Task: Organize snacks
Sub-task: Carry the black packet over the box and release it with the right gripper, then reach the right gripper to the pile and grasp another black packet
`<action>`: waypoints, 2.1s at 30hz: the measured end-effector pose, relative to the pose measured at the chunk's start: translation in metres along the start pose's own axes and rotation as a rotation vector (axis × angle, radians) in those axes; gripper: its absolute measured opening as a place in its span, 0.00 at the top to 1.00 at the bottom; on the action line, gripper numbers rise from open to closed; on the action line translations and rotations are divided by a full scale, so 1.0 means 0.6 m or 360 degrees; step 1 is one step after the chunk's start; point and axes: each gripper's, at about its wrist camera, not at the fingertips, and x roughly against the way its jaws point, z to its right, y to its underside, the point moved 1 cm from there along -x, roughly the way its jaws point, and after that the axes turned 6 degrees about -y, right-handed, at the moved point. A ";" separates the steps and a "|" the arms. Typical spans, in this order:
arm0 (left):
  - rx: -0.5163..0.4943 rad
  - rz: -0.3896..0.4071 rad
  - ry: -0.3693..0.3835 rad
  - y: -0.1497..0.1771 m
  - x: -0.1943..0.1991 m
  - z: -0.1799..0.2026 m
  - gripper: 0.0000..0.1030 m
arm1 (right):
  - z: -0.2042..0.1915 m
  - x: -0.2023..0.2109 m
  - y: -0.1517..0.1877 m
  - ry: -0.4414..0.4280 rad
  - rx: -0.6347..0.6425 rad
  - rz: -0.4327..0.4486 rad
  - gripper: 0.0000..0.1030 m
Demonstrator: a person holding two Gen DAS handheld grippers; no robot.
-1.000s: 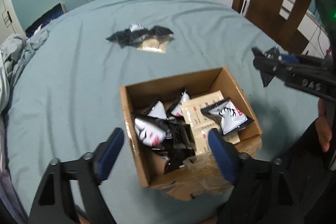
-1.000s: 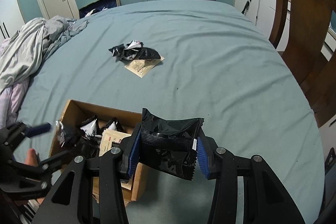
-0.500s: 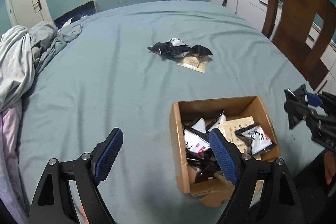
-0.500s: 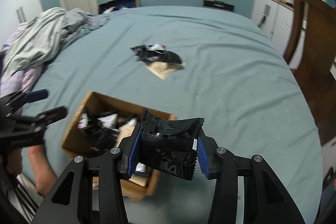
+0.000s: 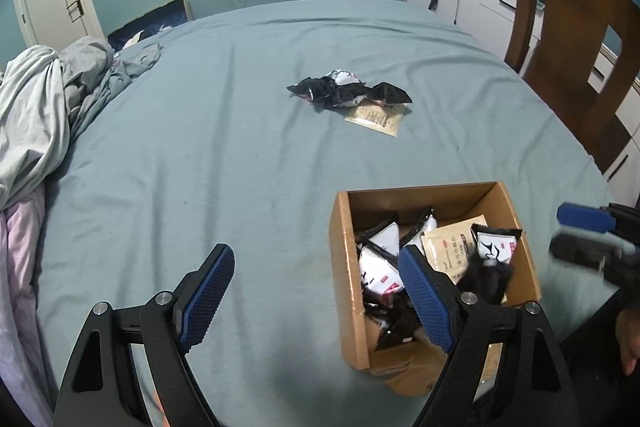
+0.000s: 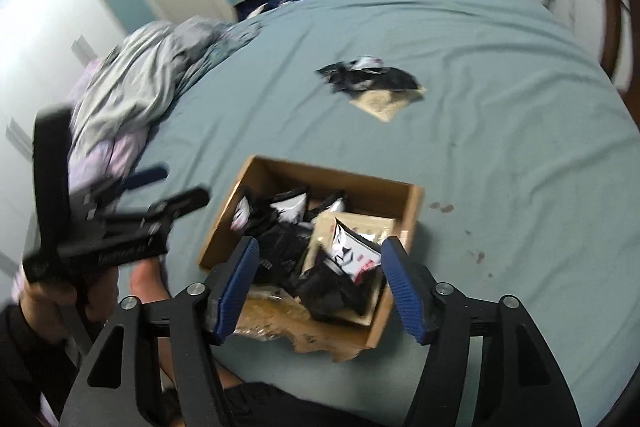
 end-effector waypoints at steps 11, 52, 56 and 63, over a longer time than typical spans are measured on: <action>0.0006 -0.0003 0.0000 0.000 0.000 -0.001 0.17 | 0.050 0.021 -0.009 0.0326 -0.0265 0.0125 0.29; 0.0138 -0.0043 -0.0103 -0.008 -0.015 -0.016 0.17 | 0.111 -0.100 -0.136 0.0458 -0.0147 0.0025 0.29; 0.0077 -0.0085 -0.0120 -0.007 -0.036 0.000 0.17 | 0.133 -0.156 -0.168 0.0413 -0.0128 -0.0055 0.29; 0.0080 -0.0104 -0.0056 -0.019 -0.049 0.004 0.17 | 0.135 -0.250 -0.223 0.0444 0.0124 -0.0105 0.29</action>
